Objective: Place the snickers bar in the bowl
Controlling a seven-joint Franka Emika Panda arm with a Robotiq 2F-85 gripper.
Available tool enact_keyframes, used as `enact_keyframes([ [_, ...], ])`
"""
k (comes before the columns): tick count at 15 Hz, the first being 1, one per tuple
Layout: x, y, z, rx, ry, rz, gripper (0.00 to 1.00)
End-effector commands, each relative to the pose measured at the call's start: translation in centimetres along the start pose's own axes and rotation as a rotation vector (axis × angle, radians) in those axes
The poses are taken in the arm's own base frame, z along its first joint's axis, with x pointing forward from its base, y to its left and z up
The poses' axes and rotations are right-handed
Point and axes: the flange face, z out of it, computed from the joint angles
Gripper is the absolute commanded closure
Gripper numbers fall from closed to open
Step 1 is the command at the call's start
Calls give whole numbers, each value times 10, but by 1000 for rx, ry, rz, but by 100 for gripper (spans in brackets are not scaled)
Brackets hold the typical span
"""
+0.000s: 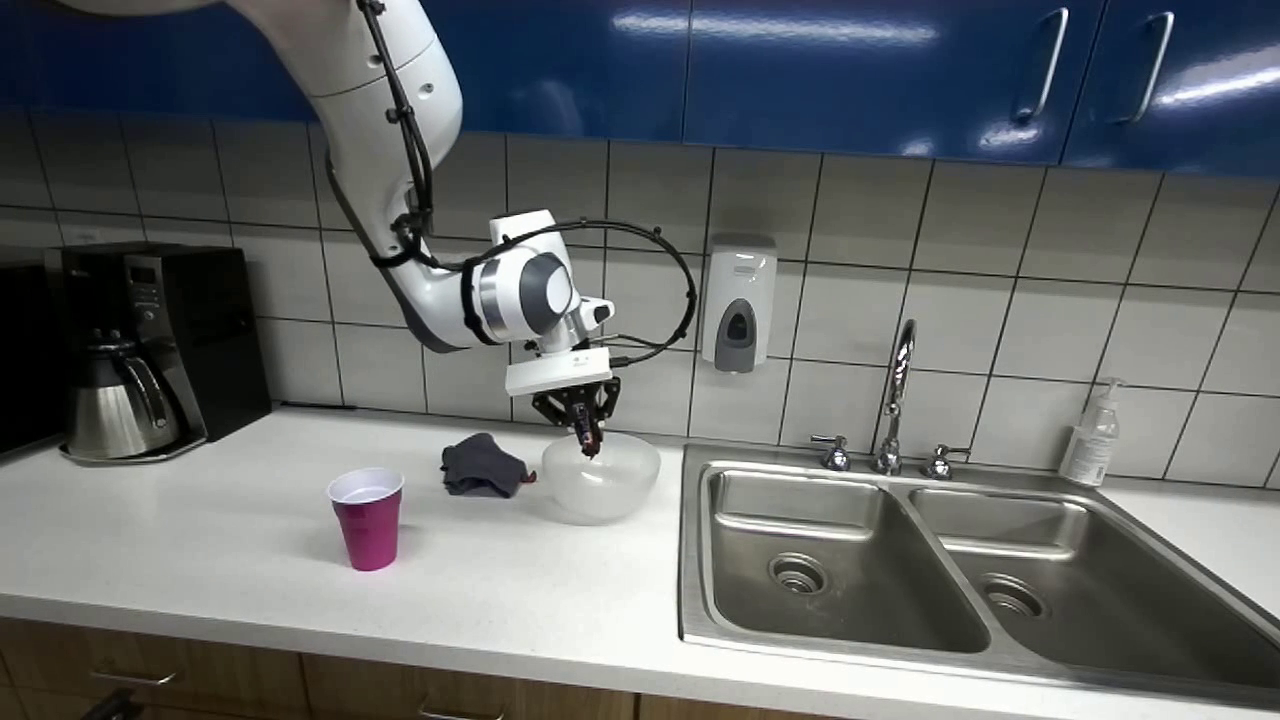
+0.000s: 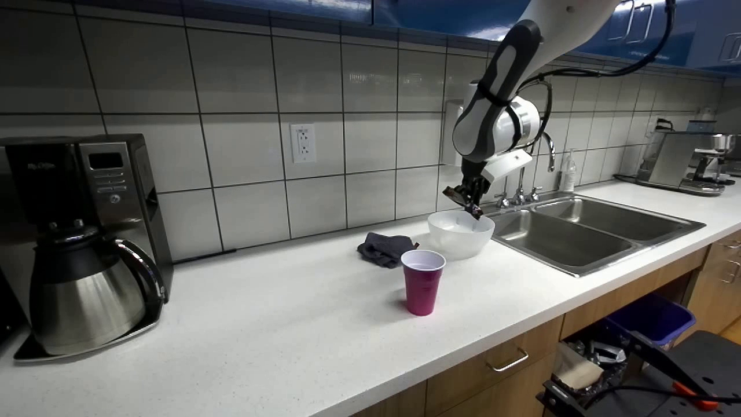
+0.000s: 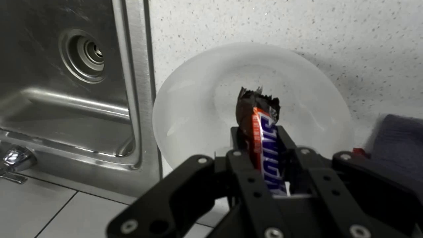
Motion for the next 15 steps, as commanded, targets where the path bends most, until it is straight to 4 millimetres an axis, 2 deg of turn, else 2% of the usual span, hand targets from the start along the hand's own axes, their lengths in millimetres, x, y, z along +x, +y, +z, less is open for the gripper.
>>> enact_keyframes([
  [1, 16, 20, 19, -15, 3, 95, 94],
  [4, 19, 27, 39, -21, -15, 145, 94],
  [8, 22, 25, 63, -15, -35, 179, 94],
  [15, 27, 17, 88, 15, -68, 220, 94],
])
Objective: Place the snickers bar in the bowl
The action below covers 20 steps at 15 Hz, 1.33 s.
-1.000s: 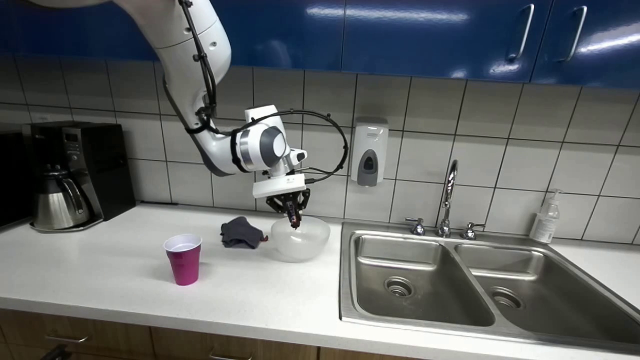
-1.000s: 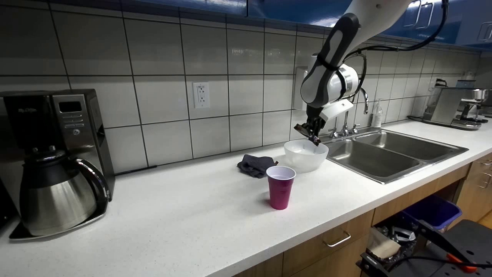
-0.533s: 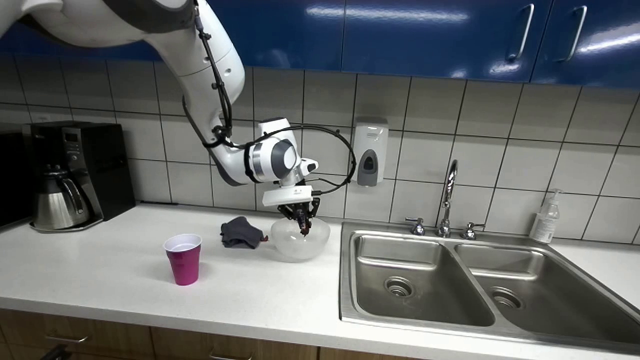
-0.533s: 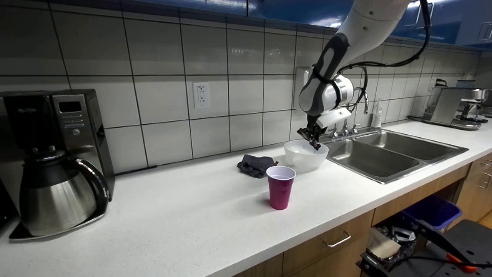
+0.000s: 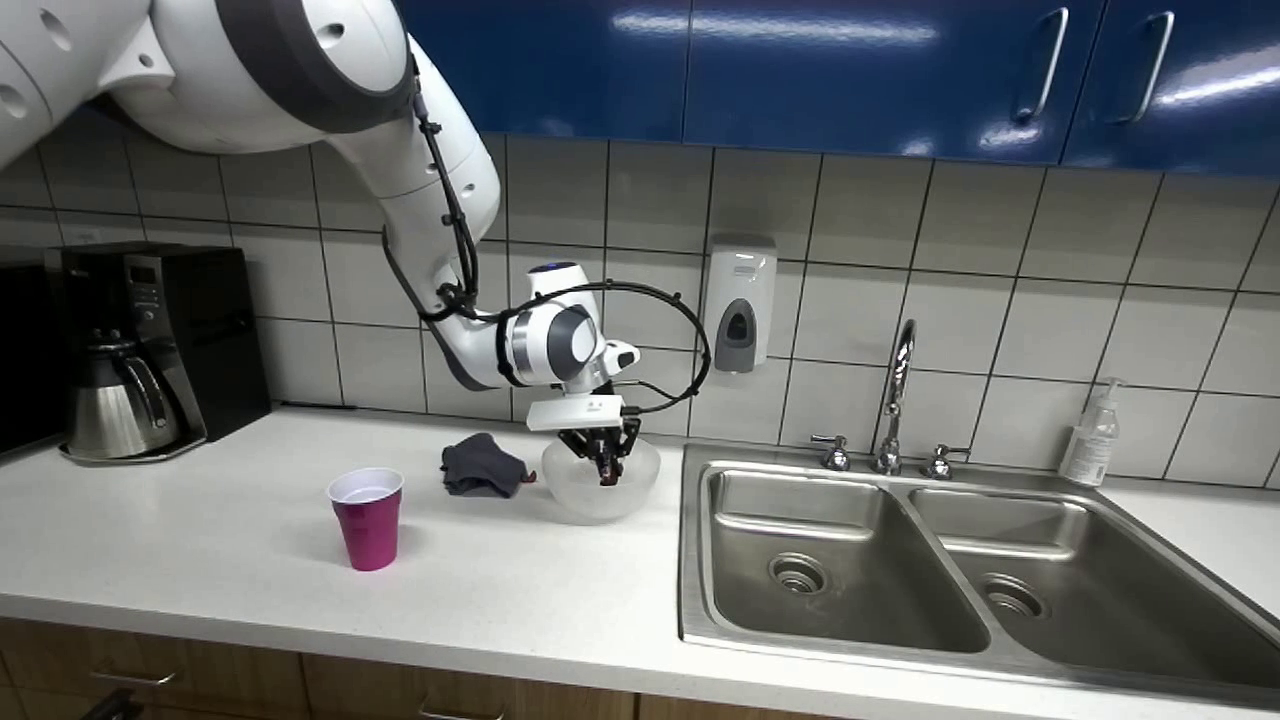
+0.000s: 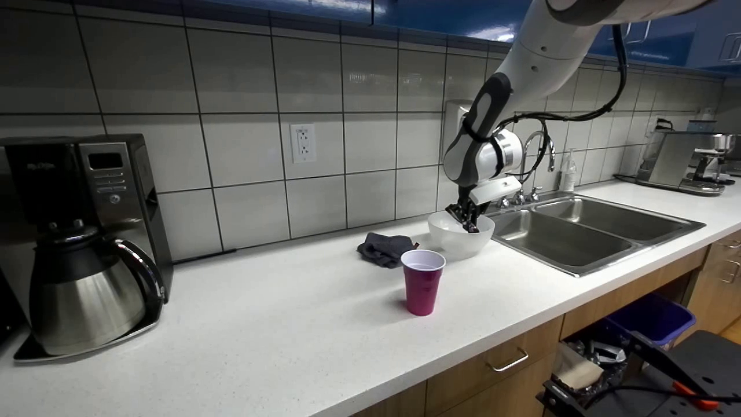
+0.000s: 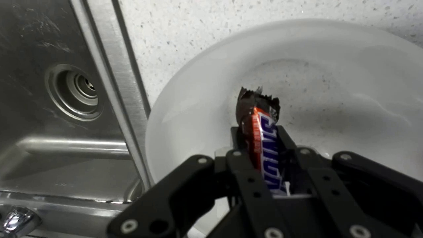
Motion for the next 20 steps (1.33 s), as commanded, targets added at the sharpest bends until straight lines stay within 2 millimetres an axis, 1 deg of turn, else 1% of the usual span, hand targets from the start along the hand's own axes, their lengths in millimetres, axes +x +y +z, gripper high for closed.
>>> enact_keyframes([
  [1, 11, 0, 6, 10, -33, 36, 94],
  [2, 11, 0, 7, 8, -47, 38, 49],
  [3, 11, 0, 8, 4, -51, 42, 47],
  [4, 11, 1, 7, 4, -51, 45, 41],
  [9, 15, 4, -10, 5, -9, 53, 5],
  [10, 16, 5, -13, 4, -2, 52, 0],
  [15, 16, 6, -27, -4, 4, 51, 0],
  [17, 12, 5, -35, -15, -5, 50, 0],
  [20, -3, -3, -51, 18, -49, 26, 0],
])
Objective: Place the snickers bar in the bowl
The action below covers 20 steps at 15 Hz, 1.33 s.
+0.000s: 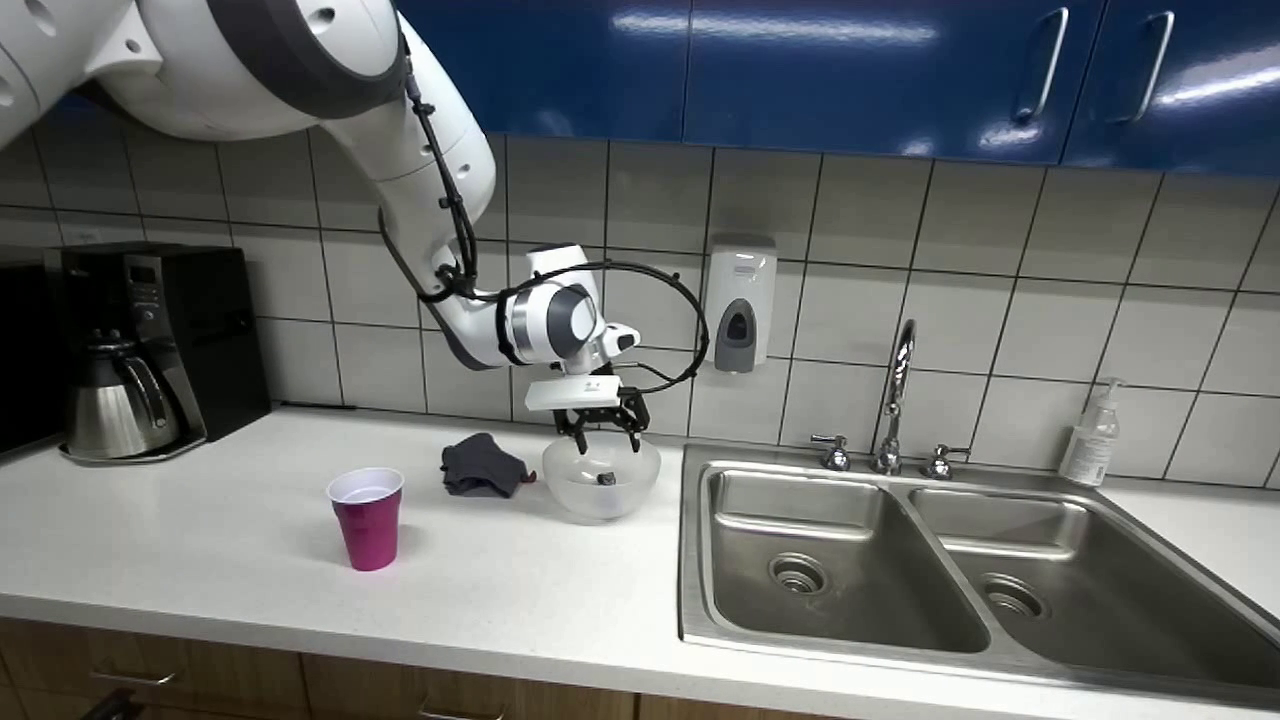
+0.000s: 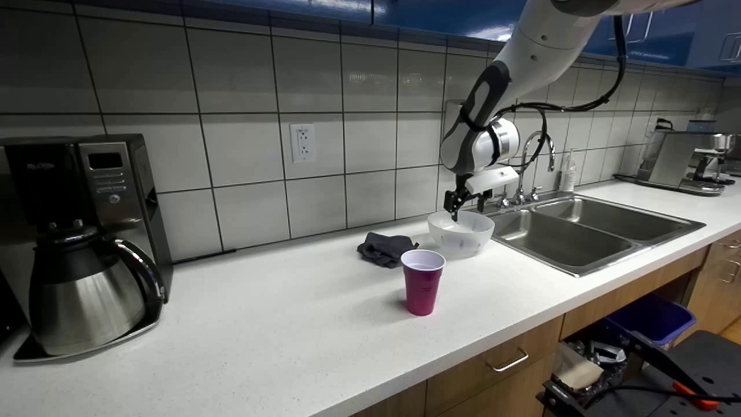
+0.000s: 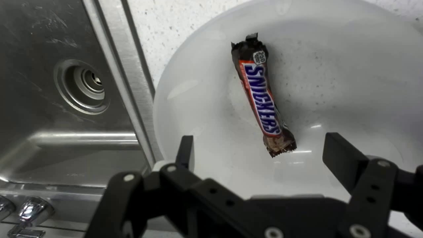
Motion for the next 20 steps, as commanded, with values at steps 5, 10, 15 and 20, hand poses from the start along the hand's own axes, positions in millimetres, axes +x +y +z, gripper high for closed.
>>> enact_keyframes([
  [5, -43, -10, -63, 37, -70, 3, 0],
  [10, -74, -15, -101, 77, -113, -6, 0],
  [15, -107, -28, -135, 115, -165, -29, 0],
  [20, -138, -43, -163, 147, -200, -79, 0],
])
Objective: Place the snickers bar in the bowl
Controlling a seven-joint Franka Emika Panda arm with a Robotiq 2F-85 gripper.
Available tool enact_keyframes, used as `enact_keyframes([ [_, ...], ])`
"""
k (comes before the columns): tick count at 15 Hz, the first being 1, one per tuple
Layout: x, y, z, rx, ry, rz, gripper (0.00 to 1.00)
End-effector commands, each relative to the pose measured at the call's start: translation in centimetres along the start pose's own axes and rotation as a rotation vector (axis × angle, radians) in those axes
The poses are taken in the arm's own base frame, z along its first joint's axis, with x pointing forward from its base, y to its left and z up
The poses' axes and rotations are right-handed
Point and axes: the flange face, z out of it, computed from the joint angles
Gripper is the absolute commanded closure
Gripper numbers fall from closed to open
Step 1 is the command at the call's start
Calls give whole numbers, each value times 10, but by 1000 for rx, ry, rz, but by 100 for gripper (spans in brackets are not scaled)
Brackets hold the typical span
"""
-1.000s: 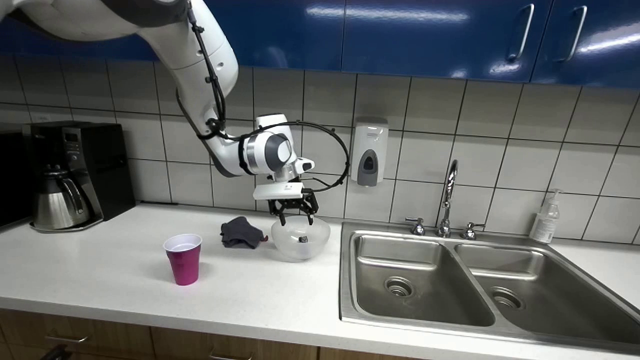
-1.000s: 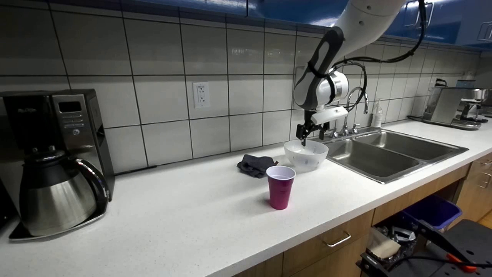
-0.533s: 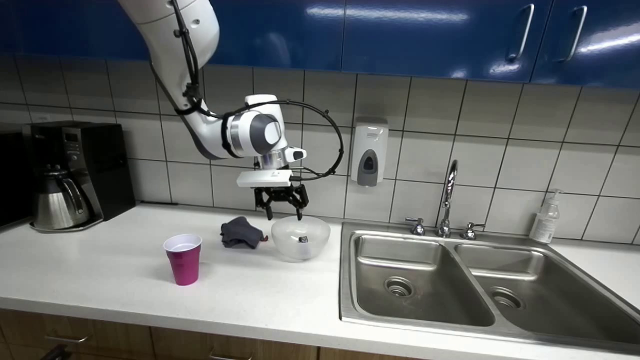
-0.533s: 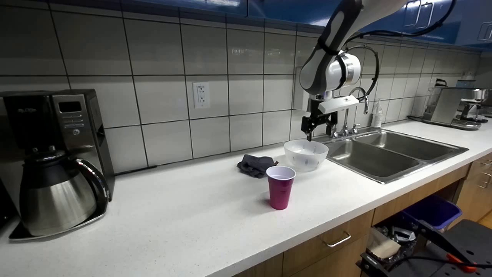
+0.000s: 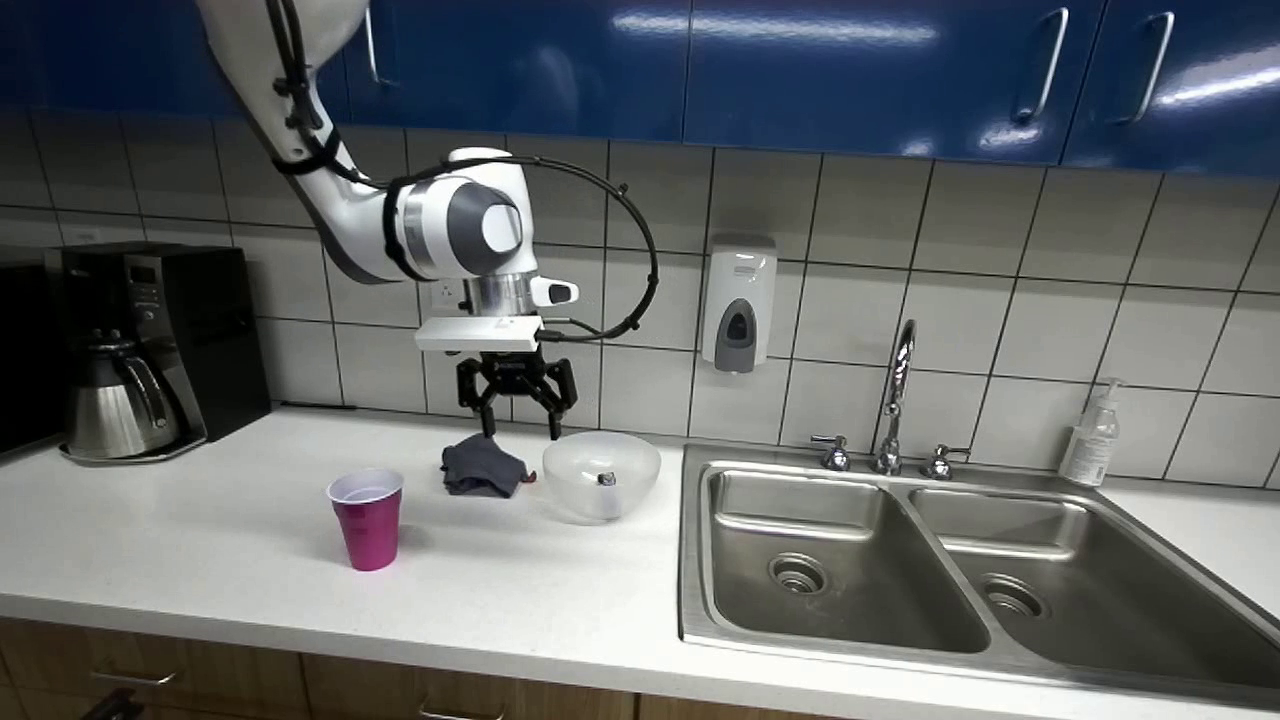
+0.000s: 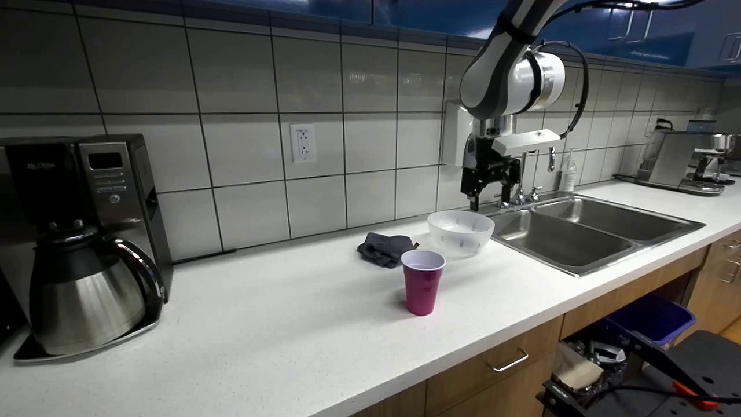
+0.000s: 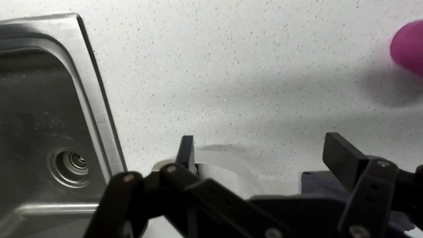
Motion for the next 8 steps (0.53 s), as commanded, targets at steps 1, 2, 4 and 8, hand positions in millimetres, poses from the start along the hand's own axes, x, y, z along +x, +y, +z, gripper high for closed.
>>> enact_keyframes([
  [1, -33, -13, -24, 24, -21, -46, 0],
  [2, -39, -17, -27, 22, -27, -53, 0],
  [4, -49, -24, -32, 21, -37, -67, 0],
  [8, -45, -29, -24, 16, -45, -64, 0],
])
